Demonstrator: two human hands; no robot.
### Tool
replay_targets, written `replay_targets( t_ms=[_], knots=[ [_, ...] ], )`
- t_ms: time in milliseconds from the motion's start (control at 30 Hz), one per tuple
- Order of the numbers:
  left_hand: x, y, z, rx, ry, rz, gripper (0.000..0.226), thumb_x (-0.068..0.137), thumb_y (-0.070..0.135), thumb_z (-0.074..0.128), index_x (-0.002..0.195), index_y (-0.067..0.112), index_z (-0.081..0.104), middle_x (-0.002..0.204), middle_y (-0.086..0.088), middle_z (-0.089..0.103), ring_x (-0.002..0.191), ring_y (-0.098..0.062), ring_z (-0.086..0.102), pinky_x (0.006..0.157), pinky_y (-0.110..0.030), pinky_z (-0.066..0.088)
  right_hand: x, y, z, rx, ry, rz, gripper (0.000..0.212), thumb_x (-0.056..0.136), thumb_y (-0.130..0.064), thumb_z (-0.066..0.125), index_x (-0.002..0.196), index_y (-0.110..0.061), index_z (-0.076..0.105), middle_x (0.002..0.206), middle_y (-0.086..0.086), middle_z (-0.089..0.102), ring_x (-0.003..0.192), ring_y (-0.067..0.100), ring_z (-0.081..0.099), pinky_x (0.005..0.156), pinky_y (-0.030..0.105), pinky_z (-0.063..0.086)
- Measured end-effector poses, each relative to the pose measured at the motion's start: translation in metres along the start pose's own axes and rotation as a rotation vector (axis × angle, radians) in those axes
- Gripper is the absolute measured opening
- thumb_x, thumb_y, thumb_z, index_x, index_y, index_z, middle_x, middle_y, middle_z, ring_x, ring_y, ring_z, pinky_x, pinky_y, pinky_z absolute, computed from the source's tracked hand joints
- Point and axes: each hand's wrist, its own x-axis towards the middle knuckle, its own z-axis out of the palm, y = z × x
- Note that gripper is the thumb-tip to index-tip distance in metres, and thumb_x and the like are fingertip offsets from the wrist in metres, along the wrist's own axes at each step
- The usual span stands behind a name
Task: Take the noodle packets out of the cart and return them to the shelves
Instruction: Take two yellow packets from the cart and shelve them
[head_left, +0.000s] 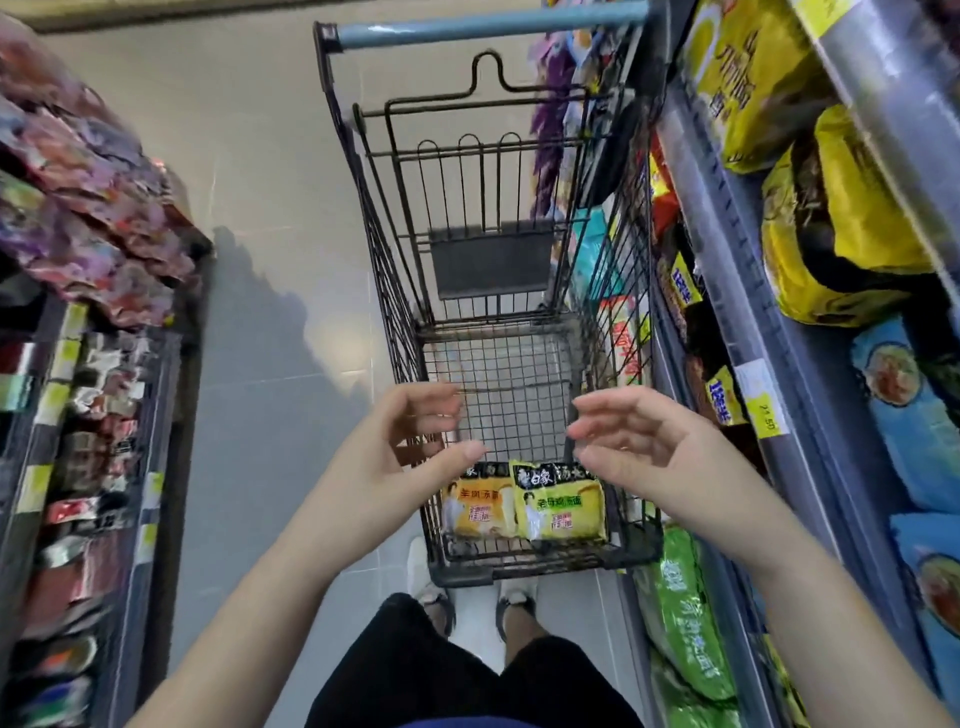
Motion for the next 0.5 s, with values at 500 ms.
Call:
replay_targets(
  t_ms=[500],
  knots=[
    [0.079, -0.169, 0.06, 0.32, -0.04, -0.465, 0.061, 0.086, 0.027, 0.082, 0.133, 0.014, 0.046, 0.122, 0.003, 0.059, 0.11, -0.015, 0.059, 0.085, -0.021, 0.047, 0.046, 0.076, 0.0, 0.133, 0.024, 0.124, 0.053, 0.072, -0.029, 0.083, 0.122, -0.022, 0.067, 0.113, 0.0, 0.077, 0.107, 0.015, 0.072, 0.095, 0.029, 0.057]
  ],
)
